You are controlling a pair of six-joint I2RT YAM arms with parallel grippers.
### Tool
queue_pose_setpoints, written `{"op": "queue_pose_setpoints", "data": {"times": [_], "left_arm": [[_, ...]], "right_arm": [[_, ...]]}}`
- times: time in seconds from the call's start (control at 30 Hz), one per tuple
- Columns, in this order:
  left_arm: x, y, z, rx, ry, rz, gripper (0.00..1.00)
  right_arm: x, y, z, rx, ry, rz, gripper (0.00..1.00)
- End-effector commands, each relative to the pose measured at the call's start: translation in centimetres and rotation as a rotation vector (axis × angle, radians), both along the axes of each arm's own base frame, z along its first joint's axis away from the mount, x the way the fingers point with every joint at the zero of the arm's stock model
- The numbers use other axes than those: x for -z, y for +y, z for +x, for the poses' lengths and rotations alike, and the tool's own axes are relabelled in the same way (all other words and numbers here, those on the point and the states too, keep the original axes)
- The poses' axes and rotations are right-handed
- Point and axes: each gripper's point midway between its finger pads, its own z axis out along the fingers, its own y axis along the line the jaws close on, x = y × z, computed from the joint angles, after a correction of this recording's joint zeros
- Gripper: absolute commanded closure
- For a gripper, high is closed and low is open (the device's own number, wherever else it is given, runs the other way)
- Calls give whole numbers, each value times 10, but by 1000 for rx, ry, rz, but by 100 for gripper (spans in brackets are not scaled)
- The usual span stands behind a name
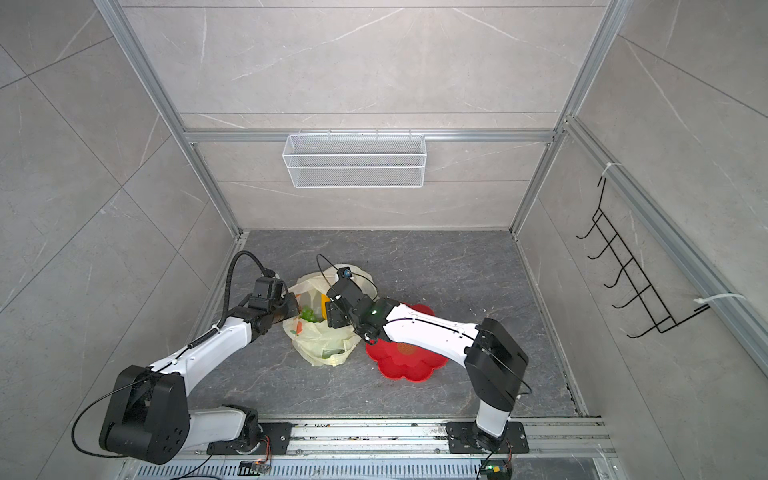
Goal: Take the fake fruits out of the plastic bag
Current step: 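Move the right gripper back into the bag mouth, then reach the right gripper down to the green custard apple in the bag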
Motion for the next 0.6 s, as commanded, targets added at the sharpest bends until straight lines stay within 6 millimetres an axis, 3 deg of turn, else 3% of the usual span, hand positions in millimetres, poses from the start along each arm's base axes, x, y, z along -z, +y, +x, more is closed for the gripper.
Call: {"op": "queue_pose_setpoints", "data": {"times": [0.0, 0.17, 0.43, 0.57], "left_arm": [[-13, -19, 8, 82, -17, -31, 79], [-8, -32, 9, 130, 12, -6, 68], [0, -20, 9, 59, 55, 35, 67], [2, -9, 9, 11, 55, 68, 62]], "right_arm": [[21, -4, -4, 36, 81, -53, 30], [44, 3, -15, 12, 107, -110, 35], [78, 5, -62, -61, 110, -167, 38], [100, 8, -76, -76, 152, -186, 39]]}}
